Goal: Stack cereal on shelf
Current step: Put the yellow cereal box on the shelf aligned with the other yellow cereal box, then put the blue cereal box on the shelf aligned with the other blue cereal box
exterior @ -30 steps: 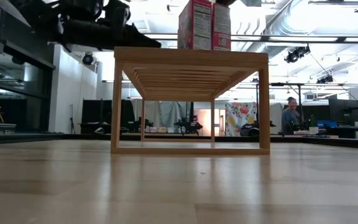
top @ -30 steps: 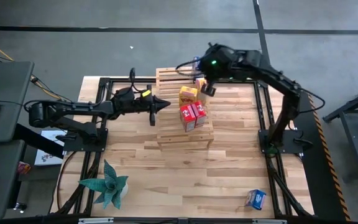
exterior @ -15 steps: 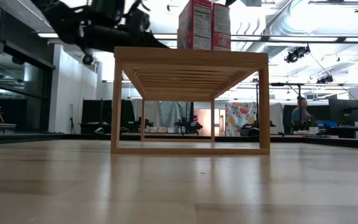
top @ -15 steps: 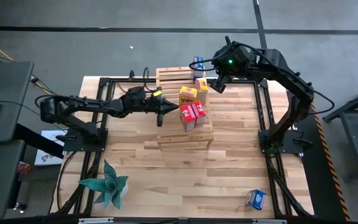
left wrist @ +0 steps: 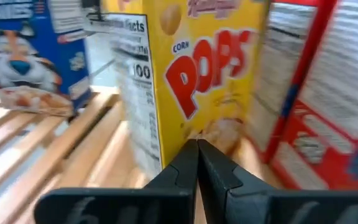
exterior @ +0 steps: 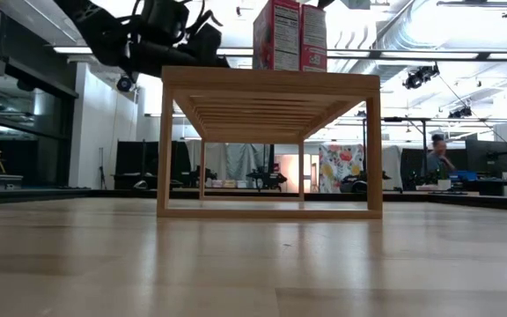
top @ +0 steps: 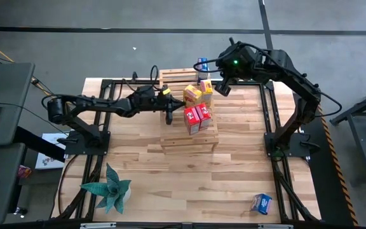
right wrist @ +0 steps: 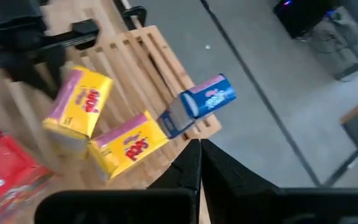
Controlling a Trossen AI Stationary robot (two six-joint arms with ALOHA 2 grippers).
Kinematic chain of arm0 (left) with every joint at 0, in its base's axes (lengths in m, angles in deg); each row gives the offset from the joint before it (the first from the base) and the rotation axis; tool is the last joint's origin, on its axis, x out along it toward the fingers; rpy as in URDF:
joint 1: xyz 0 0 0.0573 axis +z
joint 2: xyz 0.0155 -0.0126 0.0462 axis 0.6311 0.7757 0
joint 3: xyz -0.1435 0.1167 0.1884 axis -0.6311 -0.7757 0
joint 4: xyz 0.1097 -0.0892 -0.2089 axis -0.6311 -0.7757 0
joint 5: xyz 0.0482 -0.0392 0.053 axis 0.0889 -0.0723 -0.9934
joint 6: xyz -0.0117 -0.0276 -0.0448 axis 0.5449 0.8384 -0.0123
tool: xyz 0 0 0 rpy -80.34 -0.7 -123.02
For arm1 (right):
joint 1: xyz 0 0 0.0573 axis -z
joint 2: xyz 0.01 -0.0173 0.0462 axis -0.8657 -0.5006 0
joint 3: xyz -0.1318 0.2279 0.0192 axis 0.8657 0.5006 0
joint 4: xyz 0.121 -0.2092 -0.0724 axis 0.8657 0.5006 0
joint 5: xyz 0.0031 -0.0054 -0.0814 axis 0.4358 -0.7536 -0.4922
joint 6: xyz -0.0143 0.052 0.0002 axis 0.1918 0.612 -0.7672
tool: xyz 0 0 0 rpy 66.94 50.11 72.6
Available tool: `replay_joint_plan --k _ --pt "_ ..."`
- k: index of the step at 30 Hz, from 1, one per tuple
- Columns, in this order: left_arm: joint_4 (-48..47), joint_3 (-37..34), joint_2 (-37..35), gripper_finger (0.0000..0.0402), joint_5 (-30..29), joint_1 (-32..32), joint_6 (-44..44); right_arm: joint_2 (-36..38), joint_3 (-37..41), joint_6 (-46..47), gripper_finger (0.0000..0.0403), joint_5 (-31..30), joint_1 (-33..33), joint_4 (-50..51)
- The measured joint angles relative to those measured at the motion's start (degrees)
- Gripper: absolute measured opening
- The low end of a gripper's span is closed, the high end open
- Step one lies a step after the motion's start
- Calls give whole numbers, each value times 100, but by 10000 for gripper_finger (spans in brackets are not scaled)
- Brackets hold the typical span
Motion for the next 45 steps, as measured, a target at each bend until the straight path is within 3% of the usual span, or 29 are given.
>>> replay_joint_plan --k 9,16,23,32,36,40,45 --pt "24 0 0 0 -55 374 -20 1 28 315 0 437 91 949" --pt "69 0 0 0 -53 436 -66 142 1168 414 0 707 347 861" --pt "68 0 0 0 -53 448 -238 770 3617 -201 0 1283 623 -927" --pt "69 0 0 0 -82 774 -413 2342 6161 -683 0 2174 1237 -3521" --pt "68 -9 -97 0 -86 1080 -457 2908 6704 -645 0 2160 1354 -4000" --pt "-75 -9 -443 0 -39 1316 -223 3350 6739 -334 0 1916 1368 -4007" --pt "-556 -9 -1079 0 995 1306 -60 3844 6627 231 0 1981 1366 -4333"
